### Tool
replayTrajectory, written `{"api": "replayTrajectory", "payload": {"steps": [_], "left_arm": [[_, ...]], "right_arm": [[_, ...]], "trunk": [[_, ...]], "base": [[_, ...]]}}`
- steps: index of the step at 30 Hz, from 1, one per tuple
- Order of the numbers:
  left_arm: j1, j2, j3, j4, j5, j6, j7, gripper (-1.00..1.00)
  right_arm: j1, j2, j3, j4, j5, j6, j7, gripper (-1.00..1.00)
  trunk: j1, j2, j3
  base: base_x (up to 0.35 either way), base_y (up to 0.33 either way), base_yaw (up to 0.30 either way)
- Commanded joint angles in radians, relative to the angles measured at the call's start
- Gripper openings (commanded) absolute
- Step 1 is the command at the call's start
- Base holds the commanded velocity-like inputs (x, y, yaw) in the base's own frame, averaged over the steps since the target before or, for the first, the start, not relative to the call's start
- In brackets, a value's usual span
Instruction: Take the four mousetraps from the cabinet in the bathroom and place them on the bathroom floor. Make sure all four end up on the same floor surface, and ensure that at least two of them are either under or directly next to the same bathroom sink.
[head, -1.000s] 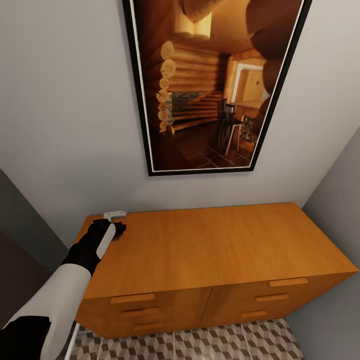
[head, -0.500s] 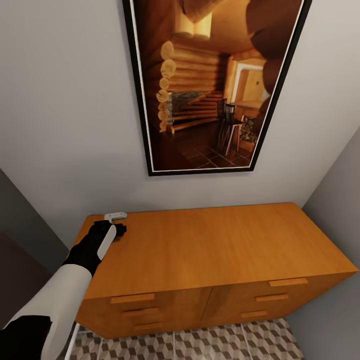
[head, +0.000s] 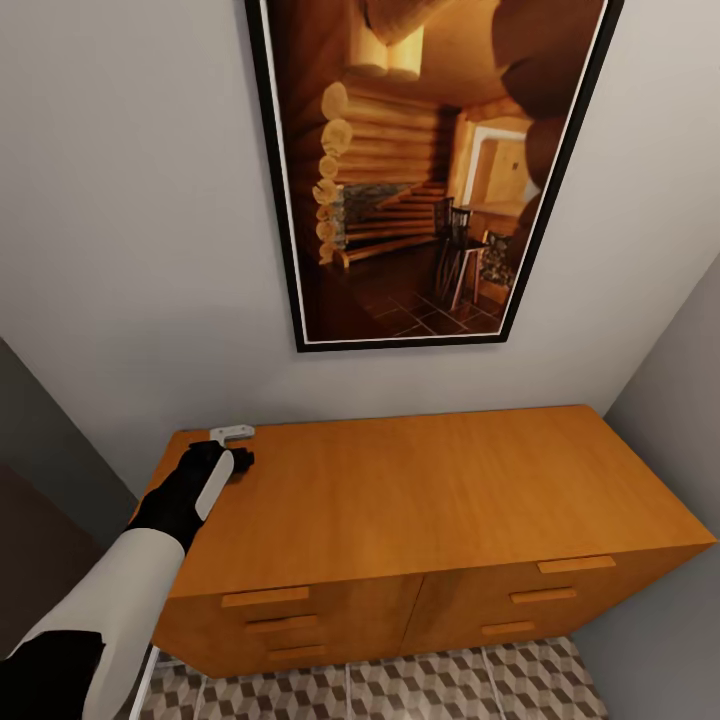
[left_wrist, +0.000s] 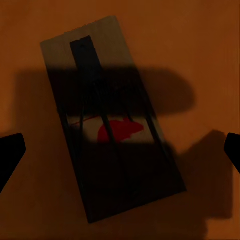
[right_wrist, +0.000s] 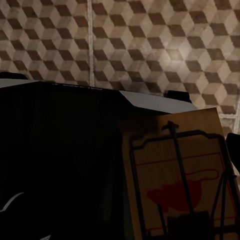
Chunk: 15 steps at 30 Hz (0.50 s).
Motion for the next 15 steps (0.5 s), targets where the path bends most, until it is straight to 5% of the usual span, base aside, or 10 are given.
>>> {"api": "replayTrajectory", "payload": {"steps": [1,15], "left_arm": [[-0.001,0.001,-0.004,0.0,0.01,0.003,0.008,1.0],[-0.001,0.001,-0.004,0.028,0.01,0.002,0.008,1.0]], "right_arm": [[-0.001,0.0,0.006,0.002,-0.012,-0.004,0.006,-1.0],[-0.001,0.0,0.006,0.002,-0.012,-0.004,0.006,-1.0]], "trunk": [[0.001,-0.002,-0.002],[0.001,-0.002,-0.002]], "base": [[0.0,0.0,0.0],[0.0,0.0,0.0]]}}
